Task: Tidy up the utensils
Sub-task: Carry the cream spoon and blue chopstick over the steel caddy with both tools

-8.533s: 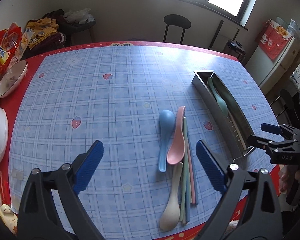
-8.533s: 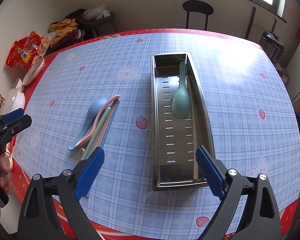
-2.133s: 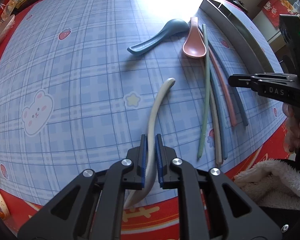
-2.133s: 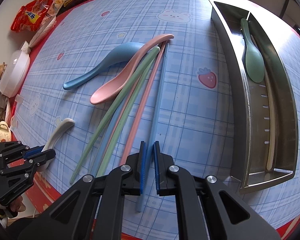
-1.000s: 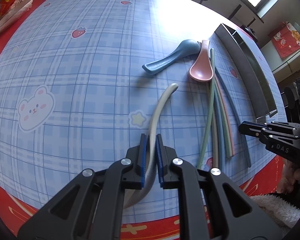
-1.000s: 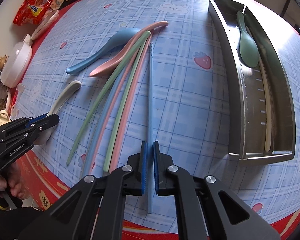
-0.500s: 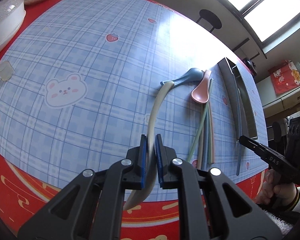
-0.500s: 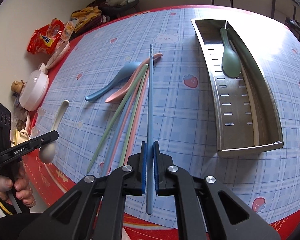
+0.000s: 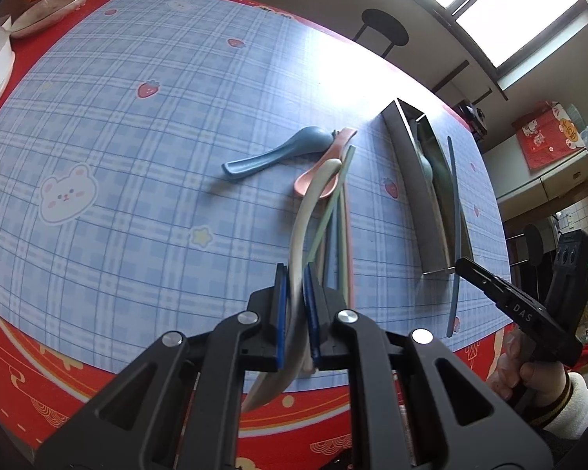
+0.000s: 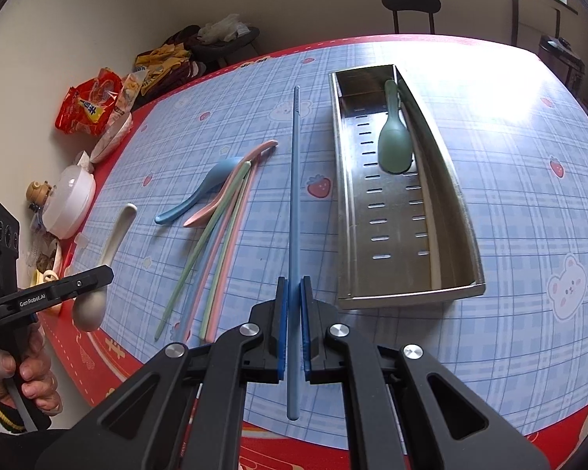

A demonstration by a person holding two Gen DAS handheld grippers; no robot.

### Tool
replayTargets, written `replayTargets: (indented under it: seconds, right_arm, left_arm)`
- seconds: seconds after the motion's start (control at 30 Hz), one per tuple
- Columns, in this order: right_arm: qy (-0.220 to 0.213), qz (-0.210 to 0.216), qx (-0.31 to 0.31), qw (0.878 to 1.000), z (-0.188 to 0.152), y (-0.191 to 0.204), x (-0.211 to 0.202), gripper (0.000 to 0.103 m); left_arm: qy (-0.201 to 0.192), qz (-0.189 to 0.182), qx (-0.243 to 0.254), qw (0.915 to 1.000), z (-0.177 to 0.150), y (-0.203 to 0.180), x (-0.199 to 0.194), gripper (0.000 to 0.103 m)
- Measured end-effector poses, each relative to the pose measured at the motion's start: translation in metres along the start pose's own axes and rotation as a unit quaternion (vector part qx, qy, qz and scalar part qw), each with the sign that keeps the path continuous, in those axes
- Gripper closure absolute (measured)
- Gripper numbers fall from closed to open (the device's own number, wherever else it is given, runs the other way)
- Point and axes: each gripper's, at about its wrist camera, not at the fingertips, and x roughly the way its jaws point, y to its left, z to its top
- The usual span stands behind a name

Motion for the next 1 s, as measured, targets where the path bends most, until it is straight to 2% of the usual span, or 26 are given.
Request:
replayTargets:
  seconds: [0.17, 0.37, 0.57, 0.73, 1.0]
  right_arm:
    - [-0.008, -0.006, 0.008, 1.000, 0.011, -0.023, -0.005, 0.097]
    - [-0.017, -0.010, -0.001, 1.000, 0.033, -0.046, -0.006, 0.097]
    - [-0.006, -0.021, 0.004, 1.000, 0.058, -0.071, 0.006, 0.097]
    - [0.010, -0.025, 0.013, 1.000, 0.073, -0.084, 0.019, 0.097]
    - [0.033, -0.025, 0.010, 0.999, 0.084, -0.083, 0.040, 0.097]
  left_arm:
    - [0.006, -0.011, 0.013, 0.9998, 0.013, -0.042, 0.014, 0.090]
    - [-0.001, -0.038, 0.002, 0.9993, 0.042, -0.090, 0.036, 0.090]
    - [-0.001, -0.074, -0.045, 0.9962, 0.076, -0.131, 0.068, 0.090]
    - [0.011, -0.110, -0.100, 0.9888, 0.096, -0.149, 0.098, 0.090]
    - [0.037, -0.121, -0.144, 0.9814, 0.123, -0.156, 0.144, 0.090]
